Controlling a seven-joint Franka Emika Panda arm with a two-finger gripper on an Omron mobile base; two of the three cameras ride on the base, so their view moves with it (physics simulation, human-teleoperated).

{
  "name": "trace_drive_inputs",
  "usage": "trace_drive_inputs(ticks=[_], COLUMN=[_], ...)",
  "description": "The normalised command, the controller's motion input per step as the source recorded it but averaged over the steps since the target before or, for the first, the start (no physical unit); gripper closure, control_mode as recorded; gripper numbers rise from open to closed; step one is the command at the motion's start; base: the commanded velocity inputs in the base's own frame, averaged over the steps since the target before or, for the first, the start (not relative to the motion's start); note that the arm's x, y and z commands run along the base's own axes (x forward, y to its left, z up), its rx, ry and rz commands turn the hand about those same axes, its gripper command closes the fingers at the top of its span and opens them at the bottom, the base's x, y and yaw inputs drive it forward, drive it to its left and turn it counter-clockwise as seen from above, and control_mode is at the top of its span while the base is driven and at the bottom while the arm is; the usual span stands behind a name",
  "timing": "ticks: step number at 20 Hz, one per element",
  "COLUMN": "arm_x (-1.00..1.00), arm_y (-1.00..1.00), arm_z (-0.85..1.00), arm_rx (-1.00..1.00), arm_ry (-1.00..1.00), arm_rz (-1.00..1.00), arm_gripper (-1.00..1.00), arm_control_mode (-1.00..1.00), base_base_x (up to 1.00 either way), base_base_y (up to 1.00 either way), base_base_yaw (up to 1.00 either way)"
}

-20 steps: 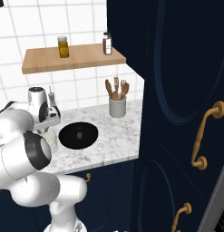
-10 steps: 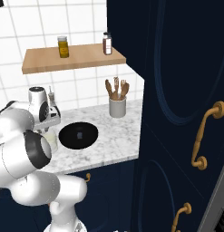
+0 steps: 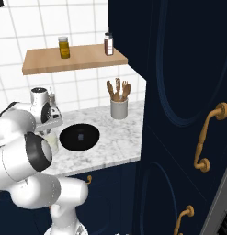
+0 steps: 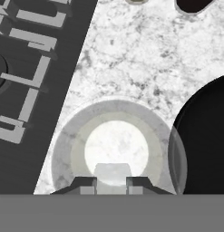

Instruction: Grab a lemon wedge from the fridge and one ice cube from the ice bowl, and put them in the glass of lemonade.

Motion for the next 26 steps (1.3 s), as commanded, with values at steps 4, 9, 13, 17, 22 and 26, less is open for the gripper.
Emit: trace_drive_inputs(ticks=[4, 9, 13, 17, 22, 26], arm_x=[0.04, 0.19, 0.03, 0.01, -0.02, -0.05], arm_y=[-0.12, 0.01, 0.08, 0.23, 0.03, 0.0], arm_z=[0.0, 0.14, 0.03, -0.03, -0.25, -0.03], arm_rx=[0.0, 0.0, 0.0, 0.0, 0.0, 0.0], arm_ry=[0.0, 0.04, 0.01, 0.02, -0.06, -0.01], arm_rz=[0.0, 0.0, 0.0, 0.0, -0.04, -0.02], arm_gripper=[1.0, 1.0, 1.0, 1.0, 1.0, 1.0], arm_control_mode=[-1.0, -1.0, -1.0, -1.0, -1.0, -1.0], base_base_x=[0.0, 0.0, 0.0, 0.0, 0.0, 0.0], base_base_y=[0.0, 0.0, 0.0, 0.0, 0.0, 0.0], base_base_yaw=[0.0, 0.0, 0.0, 0.0, 0.0, 0.0])
